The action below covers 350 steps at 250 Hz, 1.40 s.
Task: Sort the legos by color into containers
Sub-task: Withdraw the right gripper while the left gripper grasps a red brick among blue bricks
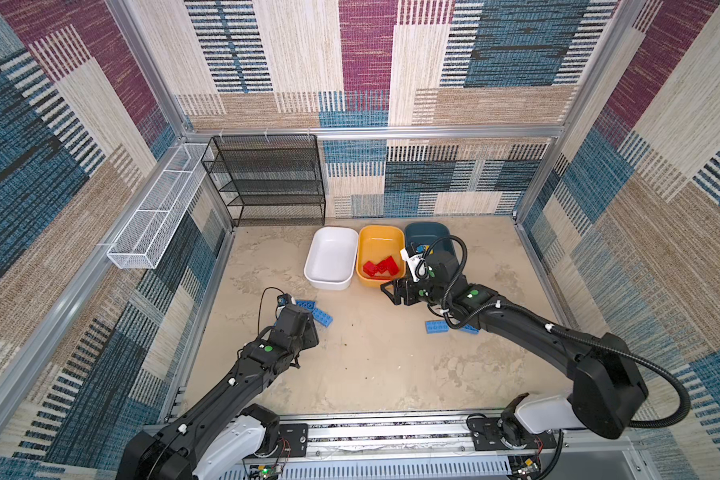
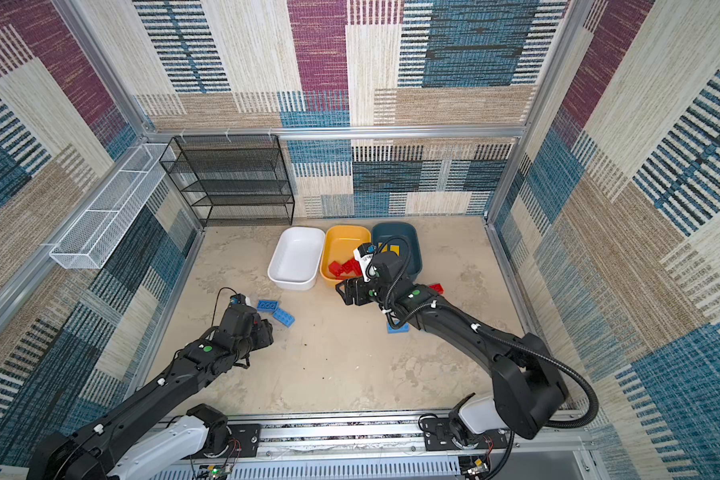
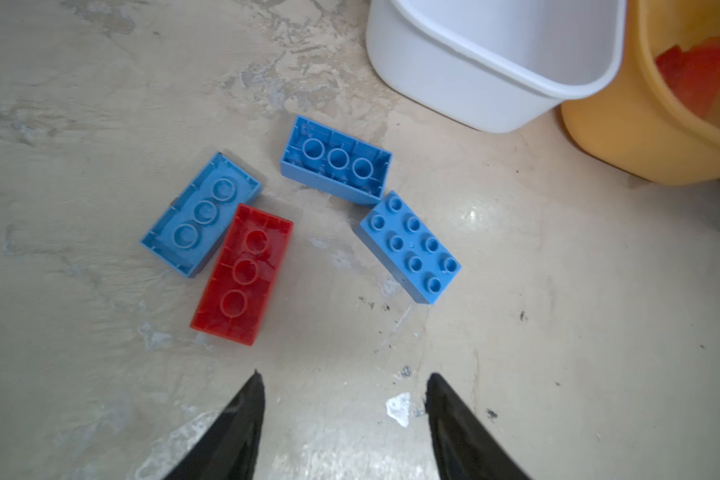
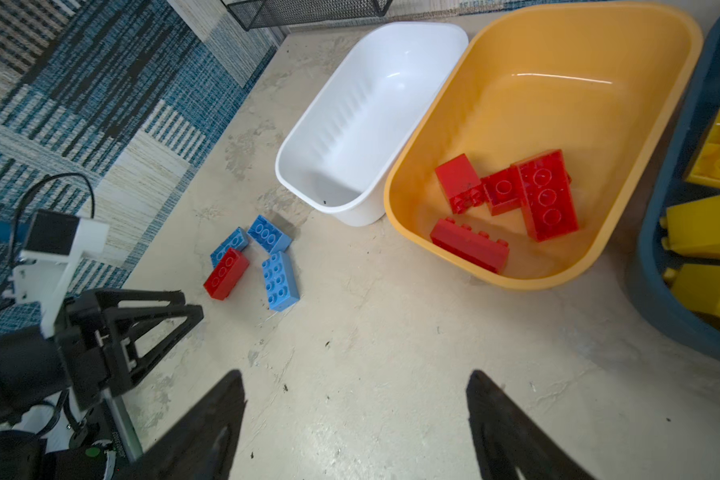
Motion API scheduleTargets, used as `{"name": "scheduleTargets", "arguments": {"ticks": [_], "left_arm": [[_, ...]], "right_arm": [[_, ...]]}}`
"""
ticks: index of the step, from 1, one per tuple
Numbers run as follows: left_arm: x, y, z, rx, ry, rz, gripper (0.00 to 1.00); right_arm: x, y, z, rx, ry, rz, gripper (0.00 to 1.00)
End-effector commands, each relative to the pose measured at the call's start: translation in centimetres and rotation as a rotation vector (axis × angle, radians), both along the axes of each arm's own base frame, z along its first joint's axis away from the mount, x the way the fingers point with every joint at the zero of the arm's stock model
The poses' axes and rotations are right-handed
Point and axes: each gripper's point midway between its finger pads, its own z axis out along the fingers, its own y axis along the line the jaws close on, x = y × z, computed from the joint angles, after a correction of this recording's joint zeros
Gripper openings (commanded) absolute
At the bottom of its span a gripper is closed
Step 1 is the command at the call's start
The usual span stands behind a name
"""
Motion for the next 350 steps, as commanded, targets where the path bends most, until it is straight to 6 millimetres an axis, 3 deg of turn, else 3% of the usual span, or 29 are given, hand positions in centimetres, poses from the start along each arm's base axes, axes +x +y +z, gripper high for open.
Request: {"name": "scheduleTargets", "arguments": {"ticks": [1, 48, 84, 132, 350], "left_arm": [[0.5, 1.5, 0.0, 0.036, 0.010, 0.052, 0.59], [1.3, 2.9, -1.4, 0.024, 0.069, 0.105, 0.60], [1.9, 3.2, -2.6, -0.006, 0.113, 0.121, 0.69], [2.3, 3.3, -3.4, 0.004, 0.143, 0.115, 0.70], [4.4, 2.0, -5.5, 0.010, 0.236, 0.076, 0.60]], "right_arm": [[-1.1, 0.2, 2.0, 0.090, -0.077, 0.035, 0.85], [-2.8, -0.7, 1.5, 0.105, -0.093, 0.047, 0.86], [-3.0, -0.7, 0.5, 0.090, -0.081, 0.060, 0.88], [-3.0, -0.7, -0.4, 0.073, -0.073, 0.068, 0.88], [-2.9, -0.6, -1.4, 0.052, -0.060, 0.070, 0.88]]}}
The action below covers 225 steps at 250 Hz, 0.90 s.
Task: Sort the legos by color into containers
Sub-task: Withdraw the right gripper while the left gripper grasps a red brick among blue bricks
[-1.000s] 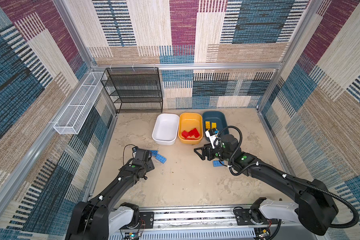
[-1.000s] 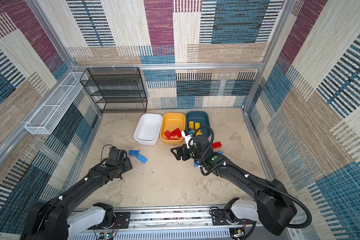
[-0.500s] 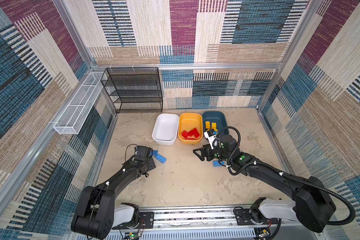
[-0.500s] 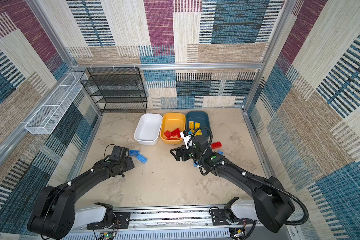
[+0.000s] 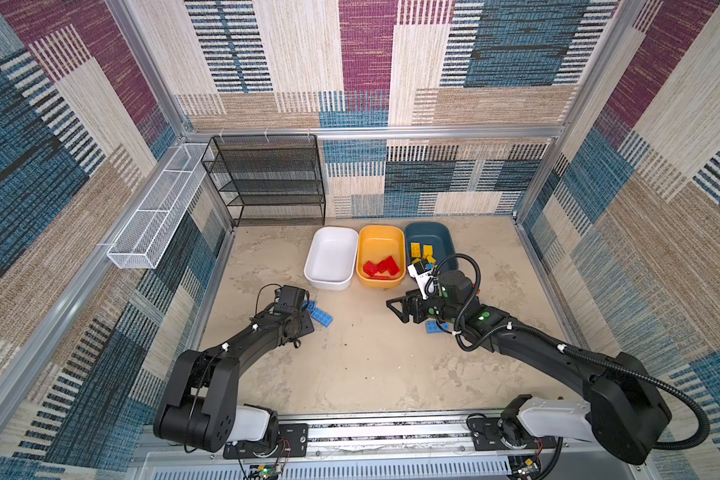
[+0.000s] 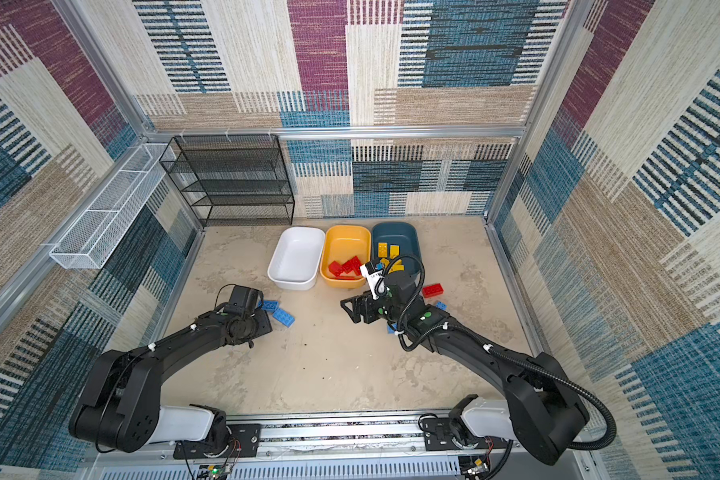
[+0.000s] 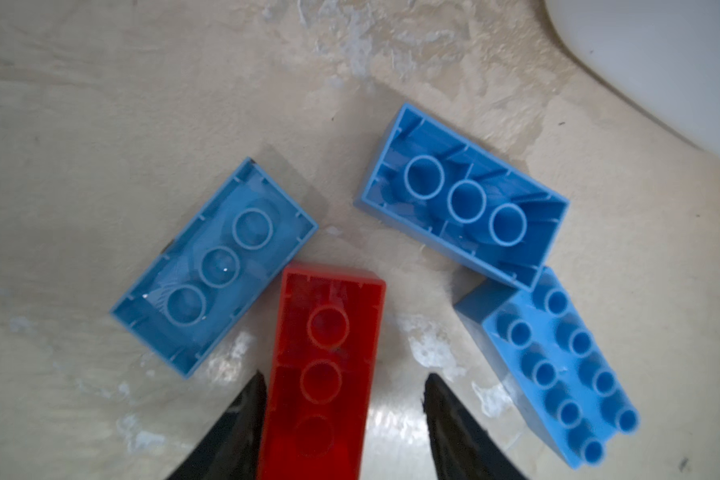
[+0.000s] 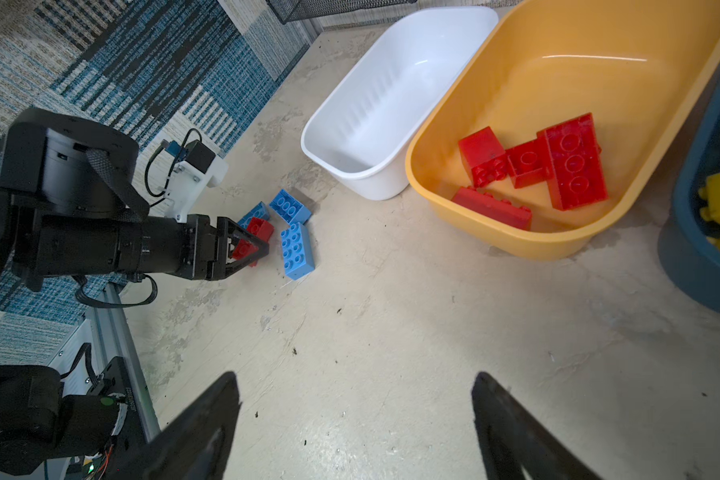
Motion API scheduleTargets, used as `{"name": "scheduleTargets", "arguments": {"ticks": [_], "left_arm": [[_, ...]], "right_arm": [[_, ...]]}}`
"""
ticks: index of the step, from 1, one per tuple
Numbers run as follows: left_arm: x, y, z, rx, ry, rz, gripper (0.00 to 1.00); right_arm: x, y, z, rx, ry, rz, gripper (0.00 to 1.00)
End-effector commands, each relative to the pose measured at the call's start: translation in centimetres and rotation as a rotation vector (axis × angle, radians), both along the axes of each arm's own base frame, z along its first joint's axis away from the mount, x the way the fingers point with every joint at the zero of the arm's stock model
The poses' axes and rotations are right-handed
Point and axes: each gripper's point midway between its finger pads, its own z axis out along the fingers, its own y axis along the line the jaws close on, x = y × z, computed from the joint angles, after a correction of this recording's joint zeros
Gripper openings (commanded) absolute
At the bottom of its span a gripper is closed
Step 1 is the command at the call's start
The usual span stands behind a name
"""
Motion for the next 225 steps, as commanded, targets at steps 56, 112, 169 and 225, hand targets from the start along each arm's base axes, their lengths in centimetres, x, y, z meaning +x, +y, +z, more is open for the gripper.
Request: {"name": "scheduleTargets", "arguments": {"ticks": [56, 112, 169, 225], "left_arm": [[1.4, -0.2, -0.1, 0.014, 0.012, -0.019, 0.49], [1.4, -0.3, -0.1, 0.014, 0.021, -0.022, 0.34], [1.0, -0.4, 1.3, -0.002, -0.005, -0.023, 0.29], [1.4, -1.9, 4.8, -0.083, -0.068, -0.060, 0.29]], "right_arm": [[0.3, 0.2, 0.5, 0.007, -0.028, 0.003, 0.89], [0.3, 0.1, 0.9, 0.009, -0.039, -0.001, 0.89], [0.1, -0.1, 1.2, 0.015, -0.042, 0.000, 0.89], [-0.8, -0.1, 1.9, 0.066, -0.050, 0.017, 0.89]]}}
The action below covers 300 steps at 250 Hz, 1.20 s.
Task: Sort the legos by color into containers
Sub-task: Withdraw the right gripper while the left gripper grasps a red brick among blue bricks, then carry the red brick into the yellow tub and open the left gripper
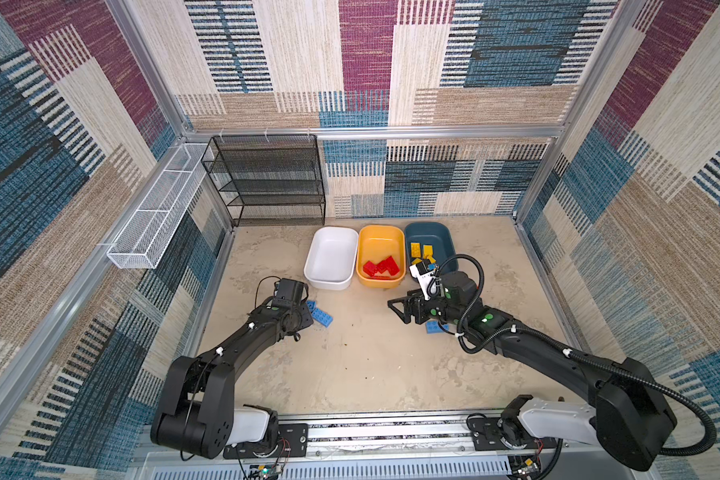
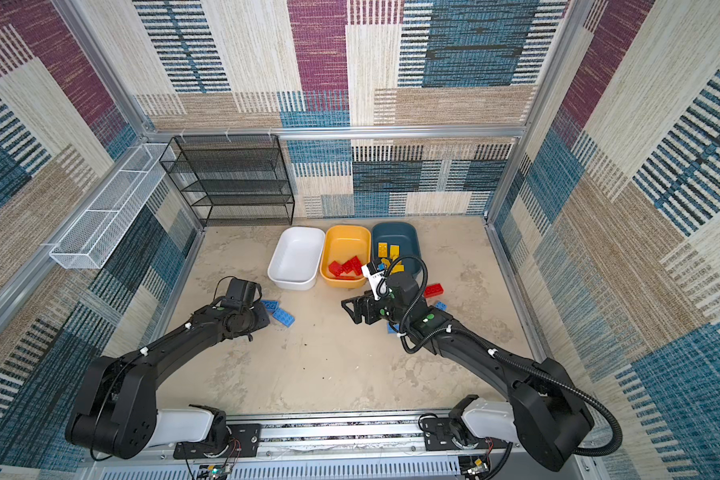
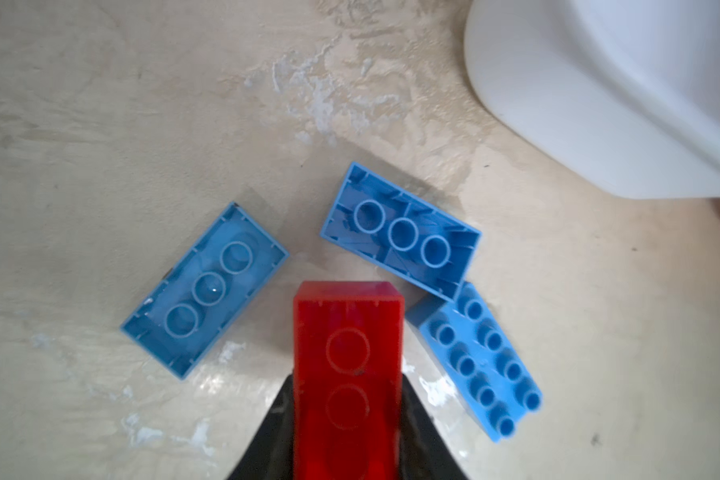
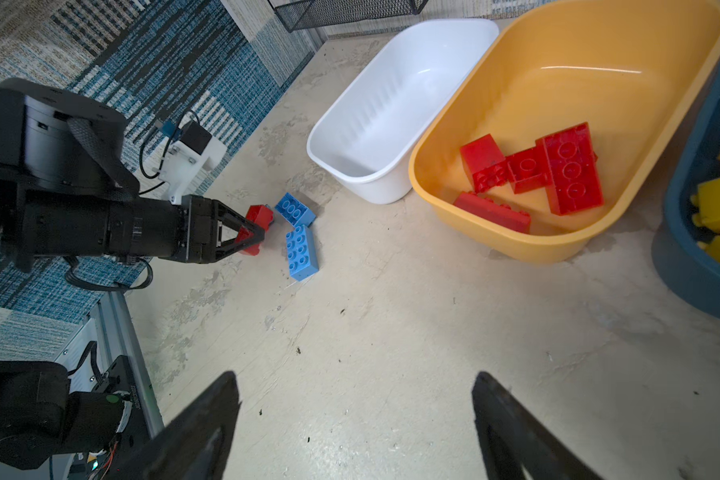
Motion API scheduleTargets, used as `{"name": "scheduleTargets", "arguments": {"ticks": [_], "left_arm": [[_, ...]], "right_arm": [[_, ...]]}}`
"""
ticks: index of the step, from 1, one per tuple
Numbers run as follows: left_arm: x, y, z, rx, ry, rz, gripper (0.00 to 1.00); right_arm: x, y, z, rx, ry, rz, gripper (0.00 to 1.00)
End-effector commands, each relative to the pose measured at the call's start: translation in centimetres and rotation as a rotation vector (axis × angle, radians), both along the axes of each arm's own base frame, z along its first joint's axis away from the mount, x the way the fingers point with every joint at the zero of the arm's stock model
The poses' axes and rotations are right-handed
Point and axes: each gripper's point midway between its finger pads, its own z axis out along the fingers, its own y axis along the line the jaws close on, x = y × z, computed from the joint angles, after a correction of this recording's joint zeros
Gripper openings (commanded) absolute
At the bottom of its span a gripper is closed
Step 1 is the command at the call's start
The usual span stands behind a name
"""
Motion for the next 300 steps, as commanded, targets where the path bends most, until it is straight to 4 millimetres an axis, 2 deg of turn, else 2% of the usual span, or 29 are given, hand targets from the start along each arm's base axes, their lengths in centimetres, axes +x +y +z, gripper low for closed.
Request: {"name": "scheduleTargets", "arguments": {"ticks": [1, 45, 80, 127, 184, 214, 251, 300], "left_arm": [[0.2, -1.2, 1.8, -0.050, -0.015, -0.050, 0.29], [1.4, -3.9, 4.6, -0.097, -0.025, -0.153, 0.30], [3.2, -6.3, 6.9, -0.085, -0.046, -0.233, 0.30], [6.1, -10.6, 8.6, -0.080, -0.054, -0.334, 0.30], [9.9, -16.2, 8.4, -0.080, -0.036, -0.429, 0.30], [11.7, -18.6, 7.9, -0.072, -0.018, -0.465, 0.30], [13.6, -21.3, 7.2, -0.077, -0.006, -0.498, 0.30], [15.1, -24.0, 6.2, -0.075, 0.019, -0.531, 0.31]], "right_arm": [[-0.3, 0.3, 1.2, 0.053, -0.030, 0.015, 0.89], [-1.2, -0.7, 1.1, 0.067, -0.044, -0.005, 0.91], [-1.9, -1.6, 0.3, 0.071, -0.040, -0.027, 0.92], [-2.3, -2.8, -0.7, 0.059, -0.034, -0.079, 0.93], [-2.7, -4.1, -2.5, 0.042, -0.021, -0.135, 0.93], [-2.7, -4.8, -2.7, 0.039, -0.031, -0.162, 0.93], [-2.9, -5.3, -1.3, 0.054, -0.074, -0.175, 0.93], [-3.2, -6.3, -0.4, 0.044, -0.122, -0.205, 0.93]]}}
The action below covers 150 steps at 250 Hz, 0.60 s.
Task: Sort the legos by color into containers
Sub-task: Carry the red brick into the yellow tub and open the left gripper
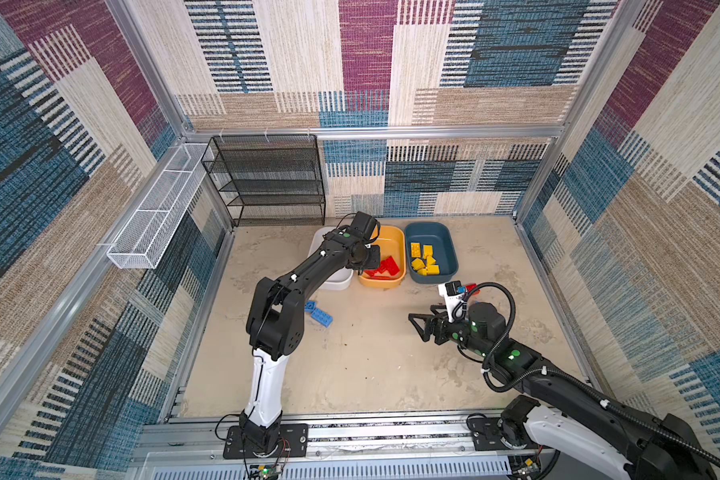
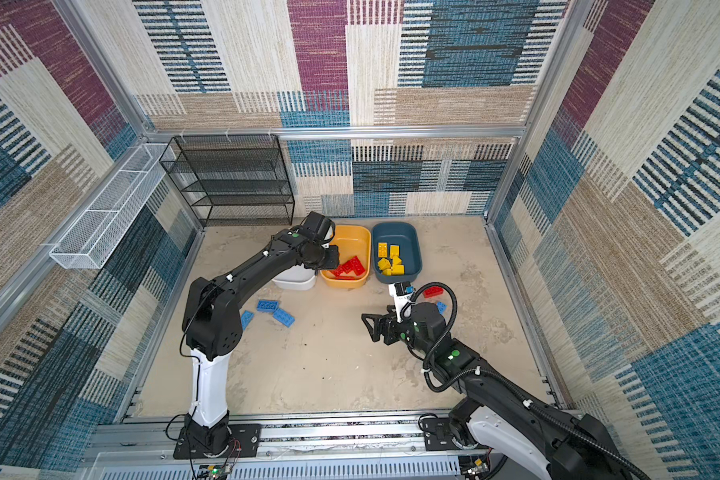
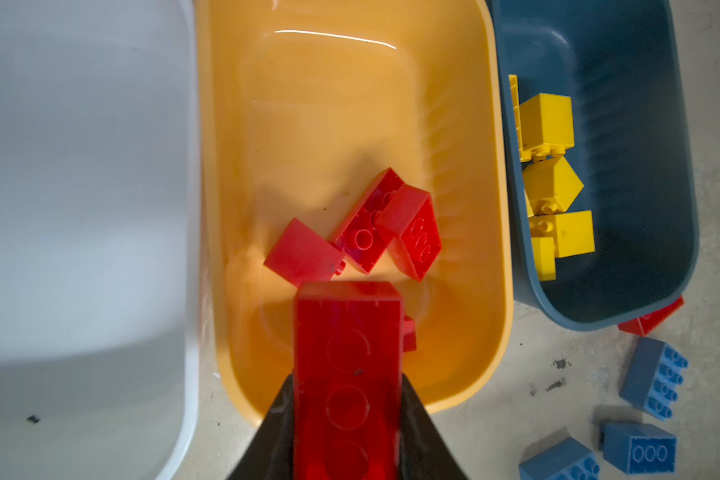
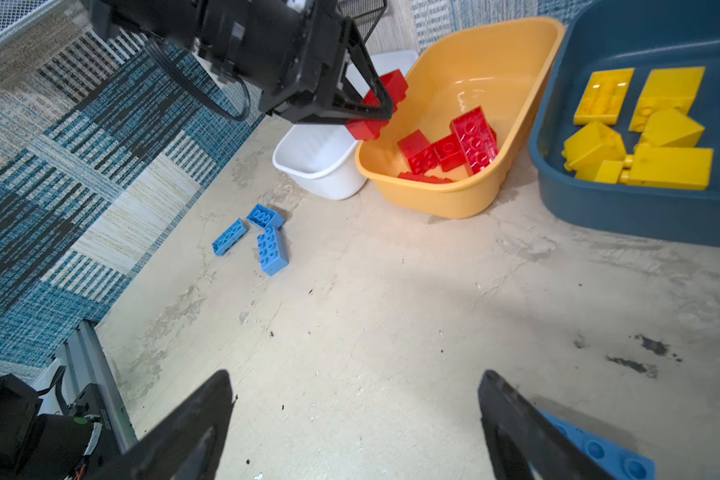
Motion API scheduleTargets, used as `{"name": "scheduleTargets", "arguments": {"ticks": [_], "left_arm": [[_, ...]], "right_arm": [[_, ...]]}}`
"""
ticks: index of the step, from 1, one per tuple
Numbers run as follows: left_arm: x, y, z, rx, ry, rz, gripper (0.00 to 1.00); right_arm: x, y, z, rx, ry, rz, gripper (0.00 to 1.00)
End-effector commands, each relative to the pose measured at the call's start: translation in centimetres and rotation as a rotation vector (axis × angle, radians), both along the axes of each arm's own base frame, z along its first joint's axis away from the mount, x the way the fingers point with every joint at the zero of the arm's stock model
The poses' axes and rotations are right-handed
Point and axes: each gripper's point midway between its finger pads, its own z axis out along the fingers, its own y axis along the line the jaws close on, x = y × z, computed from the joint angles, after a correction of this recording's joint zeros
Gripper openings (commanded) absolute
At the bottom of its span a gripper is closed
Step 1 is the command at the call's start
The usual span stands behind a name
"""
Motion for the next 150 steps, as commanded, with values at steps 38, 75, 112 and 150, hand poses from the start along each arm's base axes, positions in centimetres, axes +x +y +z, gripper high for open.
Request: {"name": "scheduleTargets", "arguments": {"ticks": [38, 75, 112, 150], "left_arm": [[0.3, -1.9, -1.3, 0.025, 0.049, -0.051, 0.36], [0.4, -2.1, -0.9, 0.025, 0.042, -0.054, 0.54], [-0.1, -2.0, 0.7, 0.023, 0.012, -0.060, 0.63], [-1.8, -1.4, 3.2, -0.006, -0.028, -0.067, 0.68]], "right_arm": [[0.0, -0.9, 0.4, -0.014, -0.036, -0.037, 0.94], [0.1, -1.1, -0.1, -0.037, -0.006, -0.048, 0.94], [0.5, -1.5, 0.1, -0.048, 0.011, -0.081, 0.94], [1.6, -3.4, 0.2, -0.106, 0.041, -0.207, 0.93]]}}
